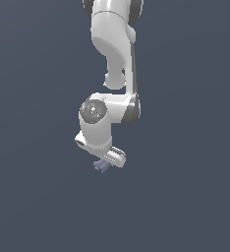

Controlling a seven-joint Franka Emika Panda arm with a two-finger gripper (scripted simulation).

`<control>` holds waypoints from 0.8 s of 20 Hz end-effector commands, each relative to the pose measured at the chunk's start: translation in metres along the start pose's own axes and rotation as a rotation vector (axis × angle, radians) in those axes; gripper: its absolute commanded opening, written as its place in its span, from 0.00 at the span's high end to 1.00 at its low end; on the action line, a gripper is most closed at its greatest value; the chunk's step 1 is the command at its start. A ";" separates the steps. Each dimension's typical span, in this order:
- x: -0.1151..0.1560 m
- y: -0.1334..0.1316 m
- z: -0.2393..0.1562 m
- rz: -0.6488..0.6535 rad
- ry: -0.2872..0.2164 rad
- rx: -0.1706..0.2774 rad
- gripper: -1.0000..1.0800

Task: Pick up the object and move it to a goal position.

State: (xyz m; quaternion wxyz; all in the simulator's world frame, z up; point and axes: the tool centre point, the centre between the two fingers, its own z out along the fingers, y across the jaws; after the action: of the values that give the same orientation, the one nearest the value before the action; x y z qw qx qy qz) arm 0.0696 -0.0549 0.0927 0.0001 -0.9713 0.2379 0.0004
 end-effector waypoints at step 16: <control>0.000 0.000 0.051 0.005 0.001 0.000 0.04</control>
State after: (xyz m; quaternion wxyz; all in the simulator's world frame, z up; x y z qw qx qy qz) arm 0.0686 -0.0551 0.0444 -0.0002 -0.9707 0.2403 0.0010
